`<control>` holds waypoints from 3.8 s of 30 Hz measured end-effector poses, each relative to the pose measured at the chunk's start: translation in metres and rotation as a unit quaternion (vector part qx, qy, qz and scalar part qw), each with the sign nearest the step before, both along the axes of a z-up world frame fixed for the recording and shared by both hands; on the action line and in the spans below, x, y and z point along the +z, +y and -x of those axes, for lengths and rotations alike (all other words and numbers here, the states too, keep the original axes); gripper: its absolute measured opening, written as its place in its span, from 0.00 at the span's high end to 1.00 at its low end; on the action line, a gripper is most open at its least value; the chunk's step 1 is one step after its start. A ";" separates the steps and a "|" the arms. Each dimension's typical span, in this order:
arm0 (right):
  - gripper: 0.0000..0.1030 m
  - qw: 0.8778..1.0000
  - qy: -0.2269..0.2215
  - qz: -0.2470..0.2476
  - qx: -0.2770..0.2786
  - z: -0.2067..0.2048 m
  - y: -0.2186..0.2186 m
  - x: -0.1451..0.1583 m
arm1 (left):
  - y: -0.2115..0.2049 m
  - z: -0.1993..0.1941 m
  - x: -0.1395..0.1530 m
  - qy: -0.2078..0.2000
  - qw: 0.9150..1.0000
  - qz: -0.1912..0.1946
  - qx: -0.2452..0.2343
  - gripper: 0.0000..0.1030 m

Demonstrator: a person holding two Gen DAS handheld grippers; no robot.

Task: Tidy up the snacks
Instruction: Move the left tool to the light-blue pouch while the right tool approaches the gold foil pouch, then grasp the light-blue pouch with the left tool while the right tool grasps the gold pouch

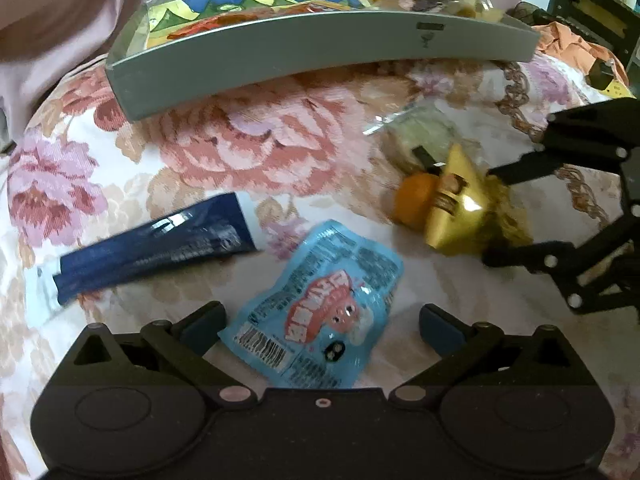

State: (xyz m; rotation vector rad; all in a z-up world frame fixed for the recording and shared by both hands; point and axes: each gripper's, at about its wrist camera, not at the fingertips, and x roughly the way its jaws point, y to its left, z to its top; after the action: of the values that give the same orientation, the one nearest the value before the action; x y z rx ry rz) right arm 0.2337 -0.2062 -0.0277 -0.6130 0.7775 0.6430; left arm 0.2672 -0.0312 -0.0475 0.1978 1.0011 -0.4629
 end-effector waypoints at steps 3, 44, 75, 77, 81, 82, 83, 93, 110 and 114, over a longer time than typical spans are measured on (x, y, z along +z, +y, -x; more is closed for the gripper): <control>0.43 1.000 -0.001 0.002 0.000 0.001 0.000 0.000 | -0.004 0.013 0.002 0.009 1.000 0.009 -0.010 0.01; 0.30 0.996 -0.071 -0.001 0.057 0.012 0.014 -0.015 | -0.030 0.070 0.002 -0.068 0.990 0.014 0.126 0.37; 0.40 0.997 0.003 -0.079 -0.008 0.005 0.015 -0.014 | -0.037 0.123 -0.001 -0.126 0.974 -0.020 0.187 0.36; 0.43 0.997 -0.003 -0.076 -0.003 0.007 0.016 -0.014 | -0.035 0.124 -0.002 -0.130 0.973 -0.012 0.190 0.38; 0.48 0.998 -0.023 -0.064 0.008 0.014 0.021 -0.015 | -0.035 0.126 -0.003 -0.142 0.969 -0.003 0.200 0.40; 0.49 0.998 -0.033 -0.058 0.013 0.017 0.023 -0.015 | -0.035 0.127 -0.003 -0.144 0.969 -0.001 0.202 0.41; 0.49 0.998 -0.043 -0.051 0.019 0.020 0.025 -0.016 | -0.035 0.128 -0.003 -0.147 0.968 0.000 0.203 0.41; 0.53 0.984 -0.153 0.021 0.085 0.049 0.042 -0.024 | -0.031 0.131 -0.004 -0.157 0.964 0.024 0.214 0.43; 0.59 0.974 -0.200 0.029 0.106 0.056 0.045 -0.027 | -0.029 0.138 -0.001 -0.183 0.957 0.043 0.222 0.44; 0.63 0.973 -0.198 0.033 0.115 0.059 0.045 -0.029 | -0.028 0.138 0.000 -0.188 0.955 0.046 0.224 0.44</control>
State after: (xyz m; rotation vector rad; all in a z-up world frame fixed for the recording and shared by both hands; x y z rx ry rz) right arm 0.1749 -0.1608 -0.0570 -0.8703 0.3566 0.6799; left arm 0.1287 -0.0595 -0.0478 -0.0295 0.6196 -0.0491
